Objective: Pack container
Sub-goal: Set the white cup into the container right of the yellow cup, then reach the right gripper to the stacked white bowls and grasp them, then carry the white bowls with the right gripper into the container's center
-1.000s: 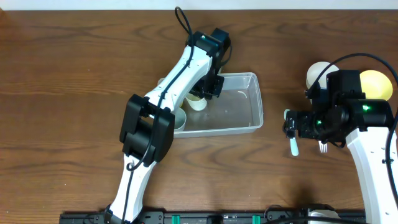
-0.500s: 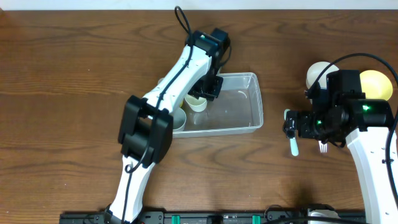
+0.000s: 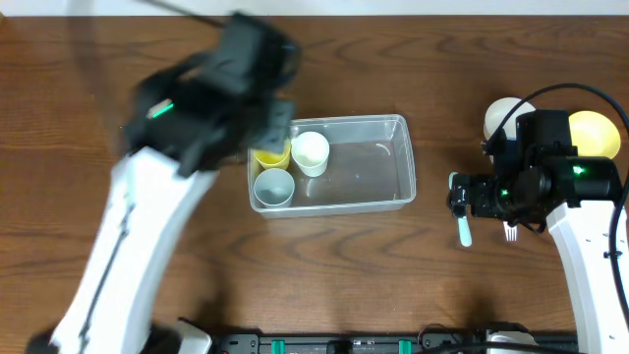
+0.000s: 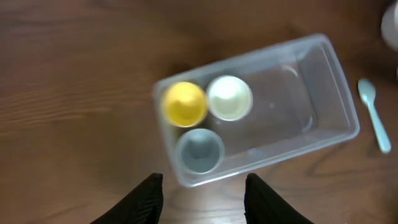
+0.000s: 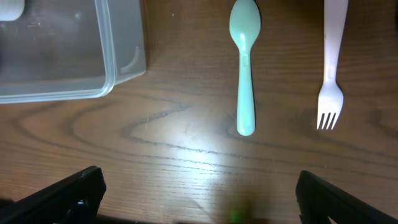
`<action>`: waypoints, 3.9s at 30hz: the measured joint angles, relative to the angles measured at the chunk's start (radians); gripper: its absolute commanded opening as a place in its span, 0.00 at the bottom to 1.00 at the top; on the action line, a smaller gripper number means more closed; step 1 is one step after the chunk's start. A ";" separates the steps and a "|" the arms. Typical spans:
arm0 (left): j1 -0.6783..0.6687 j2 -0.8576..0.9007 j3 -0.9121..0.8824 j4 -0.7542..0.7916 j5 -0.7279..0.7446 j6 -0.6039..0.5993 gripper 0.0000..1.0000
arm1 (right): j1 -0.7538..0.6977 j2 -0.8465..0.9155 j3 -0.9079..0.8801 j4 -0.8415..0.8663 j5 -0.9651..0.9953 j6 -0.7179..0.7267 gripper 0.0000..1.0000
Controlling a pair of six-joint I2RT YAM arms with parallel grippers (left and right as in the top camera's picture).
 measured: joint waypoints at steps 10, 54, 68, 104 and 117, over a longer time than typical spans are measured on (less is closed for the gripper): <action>0.229 -0.306 -0.167 -0.005 -0.063 0.000 0.45 | 0.000 0.000 0.000 0.027 -0.005 0.068 0.99; 0.512 -0.445 -0.996 0.393 0.149 -0.077 0.75 | -0.137 0.675 0.726 0.040 0.257 -0.150 0.99; 0.512 -0.445 -0.996 0.392 0.152 -0.077 0.75 | -0.134 0.992 0.726 0.137 0.231 -0.175 0.90; 0.512 -0.445 -0.996 0.373 0.146 -0.077 0.75 | -0.088 1.026 0.745 0.118 0.250 -0.124 0.01; 0.514 -0.445 -0.996 0.365 0.143 -0.077 0.75 | 0.003 0.608 0.812 0.012 0.118 -0.160 0.01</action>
